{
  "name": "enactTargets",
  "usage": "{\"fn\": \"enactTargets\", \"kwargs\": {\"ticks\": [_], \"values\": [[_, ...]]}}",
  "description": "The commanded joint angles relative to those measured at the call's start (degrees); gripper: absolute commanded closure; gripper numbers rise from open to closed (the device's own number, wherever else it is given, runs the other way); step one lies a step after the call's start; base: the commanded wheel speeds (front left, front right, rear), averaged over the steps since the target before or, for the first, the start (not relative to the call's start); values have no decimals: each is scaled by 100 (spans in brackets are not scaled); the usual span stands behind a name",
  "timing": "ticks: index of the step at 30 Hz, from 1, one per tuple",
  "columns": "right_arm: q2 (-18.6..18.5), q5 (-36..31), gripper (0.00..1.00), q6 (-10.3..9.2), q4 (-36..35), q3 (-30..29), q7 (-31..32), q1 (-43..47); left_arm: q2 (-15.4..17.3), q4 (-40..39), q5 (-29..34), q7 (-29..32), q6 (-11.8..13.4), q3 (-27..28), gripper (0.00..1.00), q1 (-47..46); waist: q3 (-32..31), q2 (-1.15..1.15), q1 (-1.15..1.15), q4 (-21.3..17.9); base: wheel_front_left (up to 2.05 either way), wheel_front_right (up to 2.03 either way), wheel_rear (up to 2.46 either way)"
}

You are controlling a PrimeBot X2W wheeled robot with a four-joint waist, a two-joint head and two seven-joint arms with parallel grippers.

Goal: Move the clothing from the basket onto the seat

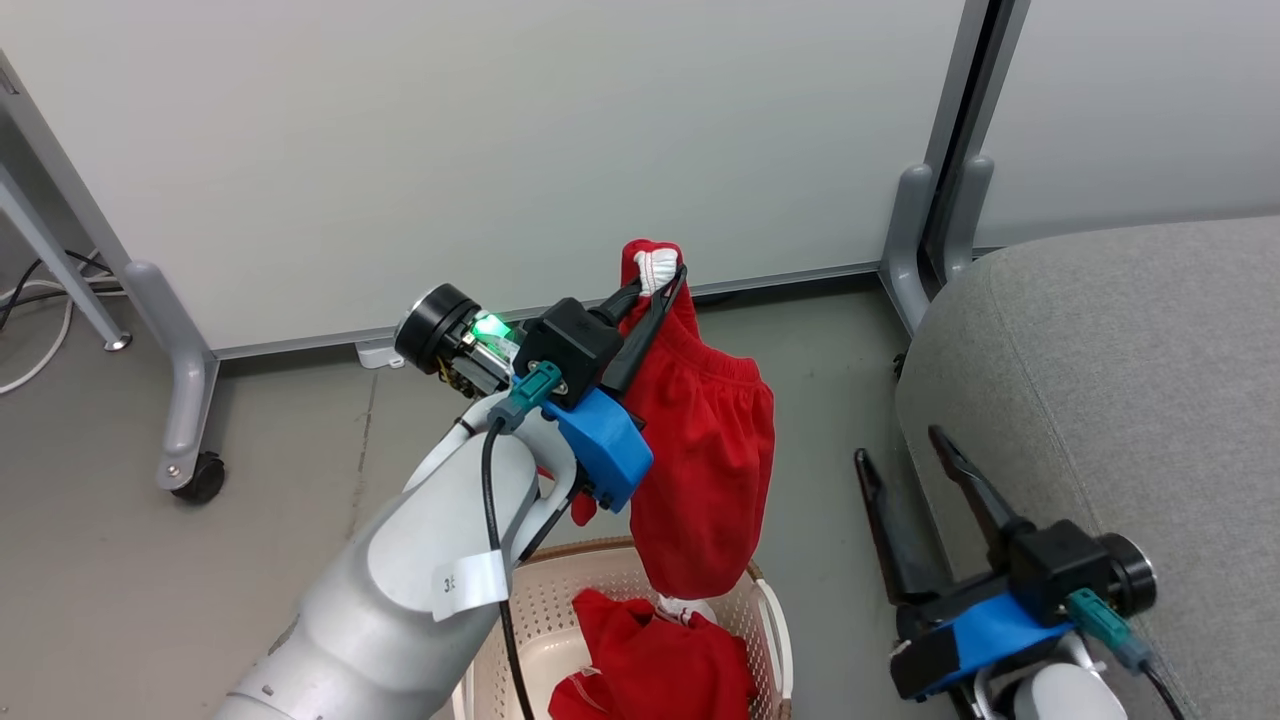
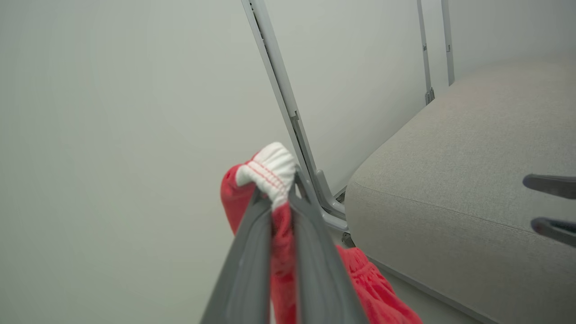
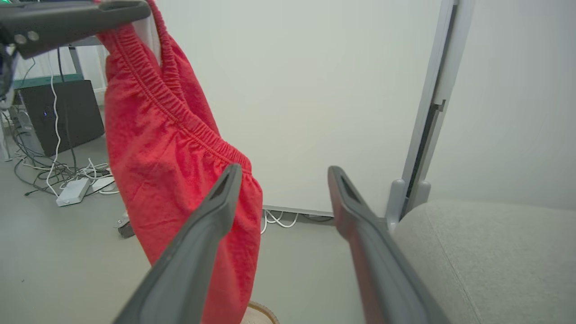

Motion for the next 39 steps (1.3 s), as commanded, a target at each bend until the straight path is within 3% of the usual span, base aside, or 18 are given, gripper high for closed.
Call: {"fn": "enactTargets", "kwargs": {"ticks": [1, 14, 28, 39], "values": [[-18, -48, 0, 2, -6, 101, -18, -128, 10, -12, 24, -27, -30, 9, 100, 3, 8, 0, 0, 8, 0, 0, 0], [-80, -118, 0, 3, 411, 1443, -16, -1250, -98, -72, 71, -27, -38, -64, 100, -85, 143, 0, 0, 119, 0, 0, 0], [-44, -361, 0, 2, 1563, 1762, -13, -2312, -193, -142, 85, -27, -74, -273, 100, -194, 286, 0, 0, 302, 0, 0, 0], [-9, -17, 0, 2, 2239, 2030, -12, -2767, -240, -261, -1, -27, -86, -496, 100, -330, 442, 0, 0, 444, 0, 0, 0]]}}
